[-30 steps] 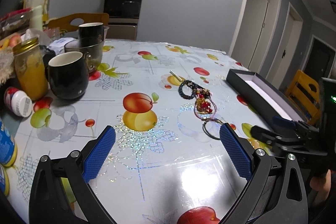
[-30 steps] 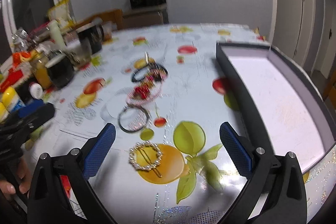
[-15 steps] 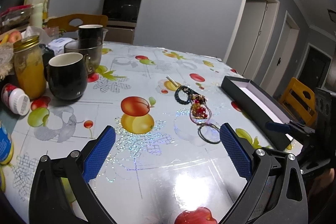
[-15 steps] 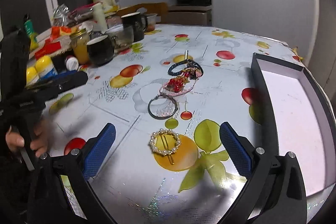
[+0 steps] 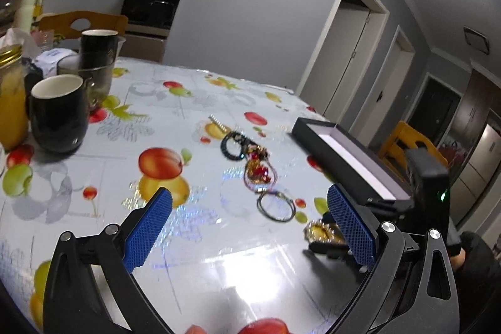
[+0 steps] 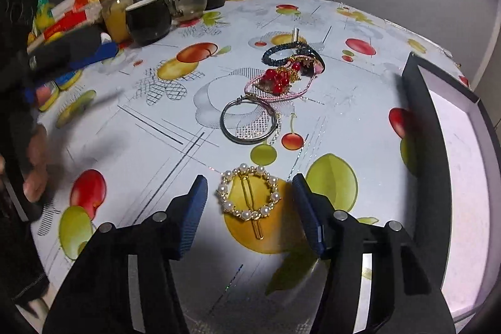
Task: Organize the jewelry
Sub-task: 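Grasp the pearl hair clip with the right tool while the left tool approaches the silver bangle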
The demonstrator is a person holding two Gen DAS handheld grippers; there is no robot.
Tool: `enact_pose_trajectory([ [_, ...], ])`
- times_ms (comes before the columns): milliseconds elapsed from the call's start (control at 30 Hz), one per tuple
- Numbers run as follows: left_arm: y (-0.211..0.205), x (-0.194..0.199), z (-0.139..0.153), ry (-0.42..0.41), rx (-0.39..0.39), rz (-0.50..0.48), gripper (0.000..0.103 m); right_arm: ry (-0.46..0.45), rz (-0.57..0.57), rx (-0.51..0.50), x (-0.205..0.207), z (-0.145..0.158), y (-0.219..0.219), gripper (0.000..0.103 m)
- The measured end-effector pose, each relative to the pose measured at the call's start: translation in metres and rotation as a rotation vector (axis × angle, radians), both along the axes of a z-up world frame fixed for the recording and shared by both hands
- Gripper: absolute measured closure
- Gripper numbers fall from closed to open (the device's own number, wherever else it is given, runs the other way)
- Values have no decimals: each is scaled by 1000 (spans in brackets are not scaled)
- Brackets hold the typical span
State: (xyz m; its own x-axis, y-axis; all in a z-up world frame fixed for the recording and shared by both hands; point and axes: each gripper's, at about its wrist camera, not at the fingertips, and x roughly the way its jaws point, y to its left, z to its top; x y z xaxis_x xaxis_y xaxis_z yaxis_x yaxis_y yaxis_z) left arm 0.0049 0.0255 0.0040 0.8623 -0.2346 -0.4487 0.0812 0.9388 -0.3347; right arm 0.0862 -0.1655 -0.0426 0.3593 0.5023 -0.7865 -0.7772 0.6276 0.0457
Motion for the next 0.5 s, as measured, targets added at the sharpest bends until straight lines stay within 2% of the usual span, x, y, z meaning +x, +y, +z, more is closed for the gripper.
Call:
enact_pose_trajectory([
  [67,-2,7,-1,-2,-43,-75,2,-7,-1,-6,0,0,1,52],
  [100,-3,7,-1,-8,-66,-114,2,-11,-5,-3,0,1,-1,63],
  [133,-7,7,1,-24,-79,-148,2,-14,-8,-3,0,1,-1,62],
  [267,-17,-1,10,-141,21,-139,2,-56,-19,4,-1,6,-5,63],
  [333,-23,-1,16,-180,53,-175,2,-95,-41,63,0,15,-14,63],
  [433,-34,10,22,-157,118,-195,2,-124,-106,186,5,28,-34,63],
  [500,-42,23,19,-89,169,-200,2,-144,-148,302,9,37,-50,63],
])
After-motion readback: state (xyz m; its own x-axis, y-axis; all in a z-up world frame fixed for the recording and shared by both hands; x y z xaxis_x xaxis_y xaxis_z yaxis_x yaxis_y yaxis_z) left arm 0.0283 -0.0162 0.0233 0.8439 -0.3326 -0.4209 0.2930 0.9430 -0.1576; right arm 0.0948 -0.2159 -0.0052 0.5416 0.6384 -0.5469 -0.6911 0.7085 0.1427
